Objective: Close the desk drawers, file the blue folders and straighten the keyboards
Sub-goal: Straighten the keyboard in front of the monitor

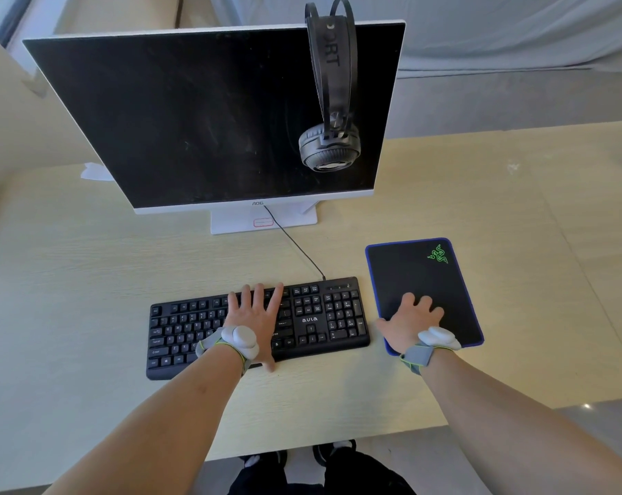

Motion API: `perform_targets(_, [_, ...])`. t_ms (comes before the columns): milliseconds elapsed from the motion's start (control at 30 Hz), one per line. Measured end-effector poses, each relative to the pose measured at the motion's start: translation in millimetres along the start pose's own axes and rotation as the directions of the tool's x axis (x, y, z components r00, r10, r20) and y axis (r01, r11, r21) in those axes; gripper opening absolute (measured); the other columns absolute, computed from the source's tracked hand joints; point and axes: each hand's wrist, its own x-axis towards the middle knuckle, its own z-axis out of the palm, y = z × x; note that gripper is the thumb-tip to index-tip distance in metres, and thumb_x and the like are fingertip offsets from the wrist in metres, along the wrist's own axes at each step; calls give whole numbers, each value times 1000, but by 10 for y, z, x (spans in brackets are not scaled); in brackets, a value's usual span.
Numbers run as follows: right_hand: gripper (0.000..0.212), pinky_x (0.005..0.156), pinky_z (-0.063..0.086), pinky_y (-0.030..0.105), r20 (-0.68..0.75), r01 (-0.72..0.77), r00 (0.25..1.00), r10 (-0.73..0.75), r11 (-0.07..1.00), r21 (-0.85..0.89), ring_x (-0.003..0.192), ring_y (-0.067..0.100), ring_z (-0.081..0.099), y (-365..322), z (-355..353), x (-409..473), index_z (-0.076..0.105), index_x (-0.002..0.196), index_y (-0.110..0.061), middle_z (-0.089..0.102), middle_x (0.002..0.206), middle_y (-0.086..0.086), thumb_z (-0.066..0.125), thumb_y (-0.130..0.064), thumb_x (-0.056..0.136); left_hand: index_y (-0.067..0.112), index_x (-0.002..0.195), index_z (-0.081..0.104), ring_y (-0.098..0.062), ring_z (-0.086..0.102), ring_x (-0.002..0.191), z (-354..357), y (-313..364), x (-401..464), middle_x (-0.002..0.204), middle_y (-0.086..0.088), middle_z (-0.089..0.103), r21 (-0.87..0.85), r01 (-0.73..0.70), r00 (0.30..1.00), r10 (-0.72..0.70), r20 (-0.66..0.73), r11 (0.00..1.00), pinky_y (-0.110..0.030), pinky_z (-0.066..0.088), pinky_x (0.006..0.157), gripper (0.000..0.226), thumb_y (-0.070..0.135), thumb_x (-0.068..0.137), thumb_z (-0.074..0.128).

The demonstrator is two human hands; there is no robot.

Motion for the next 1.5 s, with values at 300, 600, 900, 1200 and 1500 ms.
perform_targets(300, [73, 79, 46, 43, 9, -30, 1000, 30, 999, 21, 108, 33, 43, -41, -48, -41, 44, 122, -16, 41, 119, 9, 57, -62, 68, 19, 154, -27, -45, 8, 149, -8, -27, -39, 162, -21, 6, -17, -7, 1000, 7, 7, 1000, -65, 16, 116, 167, 80, 41, 80])
perform_targets(600, [130, 103, 41, 51, 71, 570, 821, -567, 821, -35, 146, 27, 18, -499, -88, -277, 1, 155, -21, 10, 158, 2, 78, -45, 54, 19, 153, -29, -42, 8, 150, -9, -11, -53, 162, -16, 8, -37, 22, 1000, -22, 11, 999, -65, 17, 116, 168, 77, 41, 82])
perform_targets(900, [133, 104, 40, 49, 56, 579, 814, -578, 798, -168, 146, 29, 21, -545, -23, -234, -1, 156, -17, 2, 162, 8, 82, -38, 54, 14, 154, -27, -43, 10, 150, -61, 54, -25, 163, -21, 9, -3, -4, 1000, 4, -9, 1000, -62, 17, 117, 167, 73, 44, 85])
perform_targets(1200, [129, 113, 37, 41, 98, 642, 767, -634, 761, -98, 152, 28, 10, -487, -151, -176, 0, 157, -7, -9, 165, 10, 83, -36, 62, 14, 155, -23, -42, 14, 149, -53, 58, -5, 162, -19, 12, -17, 11, 1000, -11, -27, 1000, -59, 21, 116, 168, 75, 41, 84])
perform_targets(1500, [127, 111, 39, 39, 94, 650, 760, -643, 755, -89, 151, 26, 11, -486, -155, -179, 1, 156, -6, -9, 165, 10, 82, -36, 62, 16, 155, -22, -39, 5, 153, -20, 15, -11, 166, -16, 4, -90, 2, 1000, -4, -24, 996, -63, 15, 119, 165, 72, 44, 86])
